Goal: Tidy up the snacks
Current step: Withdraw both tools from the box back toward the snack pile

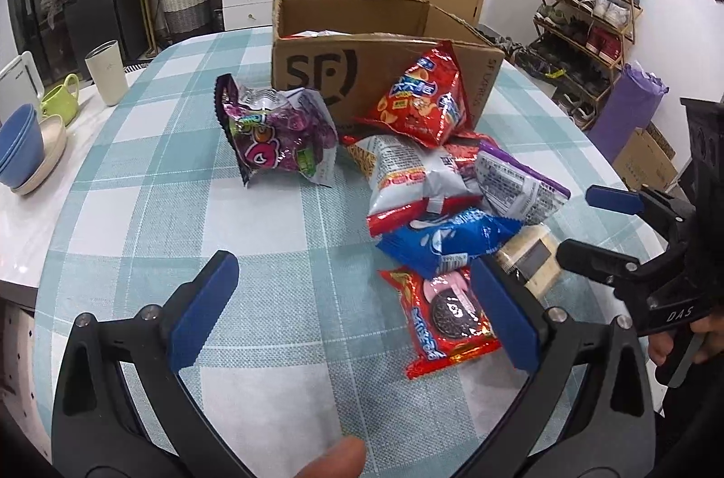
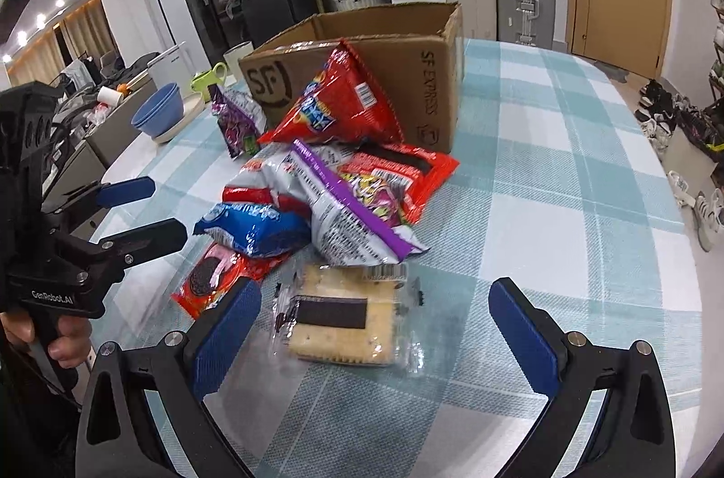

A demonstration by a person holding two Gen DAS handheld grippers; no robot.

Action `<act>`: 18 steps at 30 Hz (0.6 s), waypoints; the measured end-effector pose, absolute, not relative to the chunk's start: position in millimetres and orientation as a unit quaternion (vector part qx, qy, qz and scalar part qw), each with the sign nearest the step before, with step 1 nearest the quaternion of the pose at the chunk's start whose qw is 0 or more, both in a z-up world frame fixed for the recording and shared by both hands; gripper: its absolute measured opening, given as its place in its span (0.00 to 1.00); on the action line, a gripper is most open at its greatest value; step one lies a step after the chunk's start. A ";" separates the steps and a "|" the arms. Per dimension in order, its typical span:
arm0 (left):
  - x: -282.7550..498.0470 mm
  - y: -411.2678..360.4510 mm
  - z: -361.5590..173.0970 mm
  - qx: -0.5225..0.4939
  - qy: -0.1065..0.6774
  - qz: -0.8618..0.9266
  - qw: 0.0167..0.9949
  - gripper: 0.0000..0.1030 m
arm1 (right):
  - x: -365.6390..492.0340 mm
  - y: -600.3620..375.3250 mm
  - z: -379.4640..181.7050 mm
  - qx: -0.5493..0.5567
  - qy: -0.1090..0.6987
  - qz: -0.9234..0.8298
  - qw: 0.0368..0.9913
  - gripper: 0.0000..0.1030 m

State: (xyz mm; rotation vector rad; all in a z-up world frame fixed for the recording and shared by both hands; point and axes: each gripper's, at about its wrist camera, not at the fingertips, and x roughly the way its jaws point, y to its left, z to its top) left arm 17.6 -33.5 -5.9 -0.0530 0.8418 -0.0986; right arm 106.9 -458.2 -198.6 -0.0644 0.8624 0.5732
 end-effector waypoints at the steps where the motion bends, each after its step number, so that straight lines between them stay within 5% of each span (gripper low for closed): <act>1: 18.0 -34.5 -7.0 -0.024 0.410 -0.050 0.911 0.99 | 106.9 -455.1 -201.6 -0.034 0.416 0.277 0.866 0.99; 18: 24.2 -25.6 -18.4 -0.023 0.423 -0.047 0.905 0.99 | 103.7 -425.1 -230.4 -0.093 0.445 0.280 0.846 0.99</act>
